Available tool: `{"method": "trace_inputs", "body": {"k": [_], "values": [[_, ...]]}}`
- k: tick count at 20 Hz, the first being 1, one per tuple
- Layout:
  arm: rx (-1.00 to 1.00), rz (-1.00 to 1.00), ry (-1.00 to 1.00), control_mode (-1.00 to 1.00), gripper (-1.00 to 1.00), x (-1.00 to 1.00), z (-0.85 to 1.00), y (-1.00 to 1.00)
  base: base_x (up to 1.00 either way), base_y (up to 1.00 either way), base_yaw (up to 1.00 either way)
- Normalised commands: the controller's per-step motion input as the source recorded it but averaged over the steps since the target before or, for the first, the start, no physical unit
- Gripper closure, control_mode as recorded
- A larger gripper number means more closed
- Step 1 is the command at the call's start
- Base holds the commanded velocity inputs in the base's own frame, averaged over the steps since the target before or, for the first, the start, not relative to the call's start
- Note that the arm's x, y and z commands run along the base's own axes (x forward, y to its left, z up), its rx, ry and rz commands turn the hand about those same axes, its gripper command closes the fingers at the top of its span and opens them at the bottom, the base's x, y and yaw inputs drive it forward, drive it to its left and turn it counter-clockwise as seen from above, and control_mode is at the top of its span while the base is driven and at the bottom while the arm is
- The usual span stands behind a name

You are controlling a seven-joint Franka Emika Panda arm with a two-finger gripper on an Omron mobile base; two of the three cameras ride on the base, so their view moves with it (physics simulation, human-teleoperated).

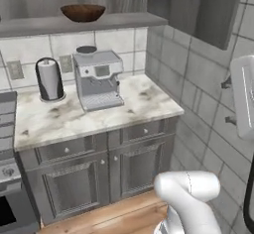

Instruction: Pick up the bowls from the cabinet and place each bowl in front of a stool on the dining counter.

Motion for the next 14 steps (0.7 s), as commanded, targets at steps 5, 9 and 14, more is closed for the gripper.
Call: {"method": "trace_inputs", "body": {"k": [5,9,14], "values": [[0.0,0.0,0.0,1.0,-1.0,0.0,0.0,0.0,0.93,0.42,0.0],[0.0,0.0,0.0,1.0,-1.0,0.0,0.0,0.0,0.89,0.57,0.01],[0.0,0.0,0.0,1.0,-1.0,0.0,0.0,0.0,0.54,0.31,0.21]]}}
